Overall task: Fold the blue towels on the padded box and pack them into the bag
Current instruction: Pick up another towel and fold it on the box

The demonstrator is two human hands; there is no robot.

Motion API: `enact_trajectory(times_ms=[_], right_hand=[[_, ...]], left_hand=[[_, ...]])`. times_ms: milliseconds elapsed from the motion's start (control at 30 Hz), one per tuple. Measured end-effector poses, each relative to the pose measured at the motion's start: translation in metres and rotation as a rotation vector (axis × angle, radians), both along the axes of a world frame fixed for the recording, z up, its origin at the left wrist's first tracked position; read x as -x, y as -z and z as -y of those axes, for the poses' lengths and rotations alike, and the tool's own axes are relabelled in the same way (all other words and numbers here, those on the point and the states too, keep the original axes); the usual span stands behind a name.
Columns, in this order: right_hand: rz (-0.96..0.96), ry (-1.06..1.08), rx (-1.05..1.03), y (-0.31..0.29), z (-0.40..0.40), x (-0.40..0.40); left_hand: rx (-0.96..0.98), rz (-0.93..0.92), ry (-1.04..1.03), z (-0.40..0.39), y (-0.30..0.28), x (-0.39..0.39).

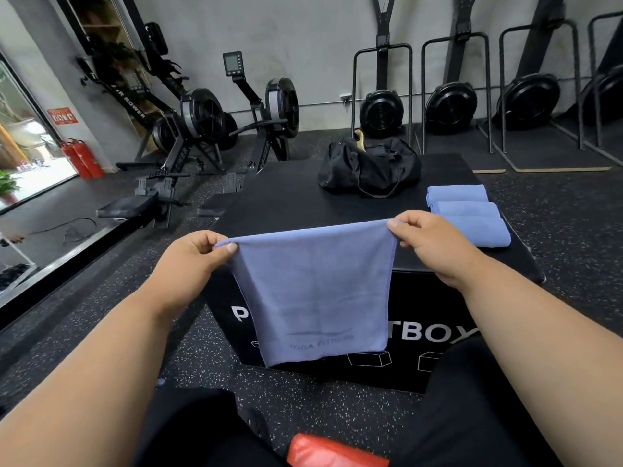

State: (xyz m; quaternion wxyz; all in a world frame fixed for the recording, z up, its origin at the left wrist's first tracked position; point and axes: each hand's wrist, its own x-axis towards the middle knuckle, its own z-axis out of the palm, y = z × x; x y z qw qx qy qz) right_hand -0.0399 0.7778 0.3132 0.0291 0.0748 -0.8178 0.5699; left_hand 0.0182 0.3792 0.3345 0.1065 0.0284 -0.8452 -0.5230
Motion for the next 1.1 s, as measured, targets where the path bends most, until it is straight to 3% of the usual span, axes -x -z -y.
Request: enact_trajectory(times_ms=[133,267,567,733,800,900,1033,1100], right_hand=[[0.026,-0.039,0.190,0.013,-0.004,0.001],[0.019,-0.026,0.183,0.021,-0.005,0.000],[-0.041,0.009,0.189,-0.013,0.002,0.041],[-0.093,0.169,0.198,-0.067,0.023,0.166],[-0.069,0.190,0.051,-0.083,0.030,0.208],[-0.087,0.081,-0.338,-0.084,0.043,0.232],[-0.034,0.024,-0.430,-0.014,0.051,0.201],[-0.018,0.046,-0.483,0.030,0.046,0.179]], left_hand=[[-0.247,0.023,0.024,0.001,0.013,0.008],[-0.324,0.031,0.034,0.006,0.026,0.018],[-0.190,0.018,0.075,-0.005,-0.010,0.080],[-0.220,-0.066,-0.050,-0.013,-0.066,0.206],[-0.242,-0.036,-0.120,-0.009,-0.072,0.261],[-0.066,0.072,-0.218,0.001,-0.050,0.307],[0.193,0.164,-0.068,-0.020,0.016,0.242],[0.220,0.184,-0.131,-0.016,0.062,0.211]])
